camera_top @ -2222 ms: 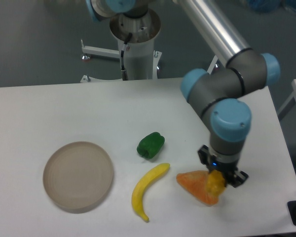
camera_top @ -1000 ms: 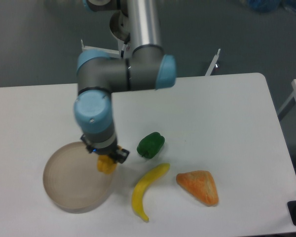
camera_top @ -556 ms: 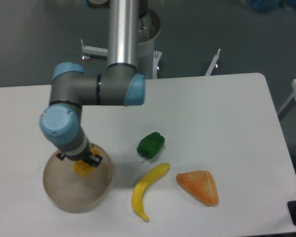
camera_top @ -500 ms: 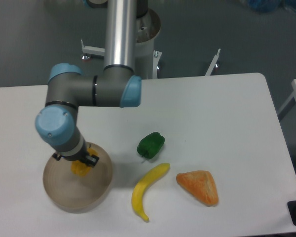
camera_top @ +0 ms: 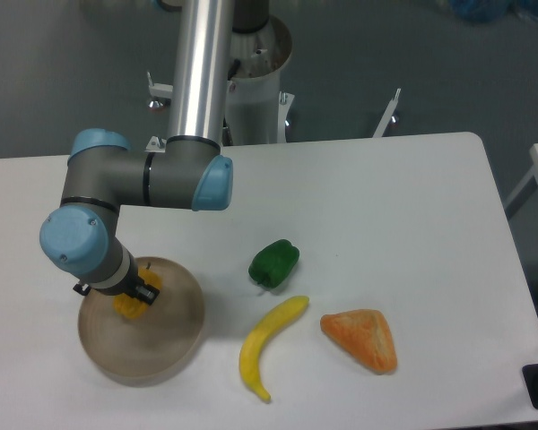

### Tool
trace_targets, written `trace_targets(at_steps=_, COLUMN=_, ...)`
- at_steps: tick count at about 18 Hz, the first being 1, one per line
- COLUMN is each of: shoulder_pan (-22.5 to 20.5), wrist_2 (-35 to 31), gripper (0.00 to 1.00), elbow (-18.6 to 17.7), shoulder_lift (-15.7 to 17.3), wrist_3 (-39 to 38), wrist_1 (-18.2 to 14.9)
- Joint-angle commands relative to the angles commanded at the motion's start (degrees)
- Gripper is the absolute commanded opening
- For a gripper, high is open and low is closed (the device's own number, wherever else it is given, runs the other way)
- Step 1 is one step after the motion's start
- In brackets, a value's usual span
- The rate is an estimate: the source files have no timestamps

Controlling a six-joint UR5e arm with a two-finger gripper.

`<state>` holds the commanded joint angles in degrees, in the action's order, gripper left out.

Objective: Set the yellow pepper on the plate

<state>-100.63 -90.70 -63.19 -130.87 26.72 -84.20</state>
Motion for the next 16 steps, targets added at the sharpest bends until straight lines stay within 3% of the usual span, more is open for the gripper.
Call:
trace_targets(at_steps=3, shoulder_pan=0.0, wrist_2=0.0, gripper=0.89, elbow=0.0, shoulder_lift=0.26, wrist_3=0.0, wrist_1=-0.09)
trace_targets(at_steps=5, shoulder_pan=-0.09, wrist_2=0.0, gripper=1.0, elbow=0.09, shoulder_lift=0.53, wrist_3=-0.09, wrist_1=-0.09)
trace_targets(at_steps=10, shoulder_pan=-0.7, wrist_2=0.0, gripper=1.0, elbow=0.88, shoulder_lift=1.93, wrist_3=0.7, wrist_1=0.09)
trace_targets(at_steps=16, shoulder_pan=-8.42, wrist_2=0.0, gripper=1.0, elbow=0.7, shoulder_lift=4.31, wrist_3=9.38, wrist_1=1.32)
